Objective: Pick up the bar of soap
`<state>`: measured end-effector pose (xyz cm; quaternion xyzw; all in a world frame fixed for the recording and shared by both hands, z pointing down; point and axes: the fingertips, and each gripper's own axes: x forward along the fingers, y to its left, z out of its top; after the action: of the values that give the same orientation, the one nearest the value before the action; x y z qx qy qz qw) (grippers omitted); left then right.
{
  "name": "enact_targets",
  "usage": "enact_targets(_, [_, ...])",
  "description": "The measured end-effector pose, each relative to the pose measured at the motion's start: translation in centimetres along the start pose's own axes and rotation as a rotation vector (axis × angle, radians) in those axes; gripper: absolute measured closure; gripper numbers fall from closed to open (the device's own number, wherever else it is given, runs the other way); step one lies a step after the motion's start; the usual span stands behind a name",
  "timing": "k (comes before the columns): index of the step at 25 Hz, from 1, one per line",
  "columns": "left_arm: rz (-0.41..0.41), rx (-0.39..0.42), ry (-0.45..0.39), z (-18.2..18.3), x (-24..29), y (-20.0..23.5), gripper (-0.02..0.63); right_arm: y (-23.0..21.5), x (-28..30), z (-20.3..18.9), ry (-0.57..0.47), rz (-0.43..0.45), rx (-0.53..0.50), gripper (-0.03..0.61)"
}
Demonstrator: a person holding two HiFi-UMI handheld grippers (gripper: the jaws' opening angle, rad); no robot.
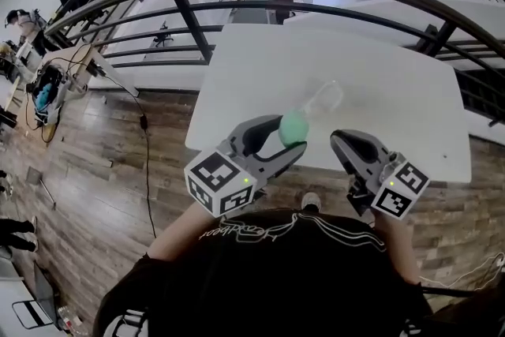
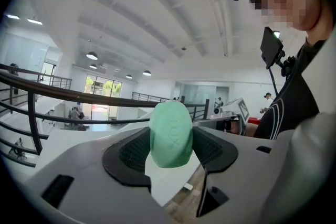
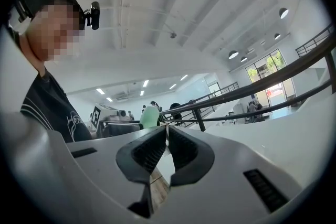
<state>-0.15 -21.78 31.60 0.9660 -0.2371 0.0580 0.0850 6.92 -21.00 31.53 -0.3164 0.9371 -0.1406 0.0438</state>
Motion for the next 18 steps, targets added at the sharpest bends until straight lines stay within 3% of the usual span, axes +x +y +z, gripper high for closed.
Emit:
enact_targets(8, [-0.022, 0.0, -0.044, 0.9, -4.7, -2.6, 0.357, 5.5, -0.9, -0.2, -0.011, -0.004, -0.03, 0.56])
enact_targets(18, [-0.042, 0.028, -0.038, -0.4, -9.0, -5.4, 0.357, 11.0, -0.9, -2.0, -0.028, 0.001, -0.047, 0.56])
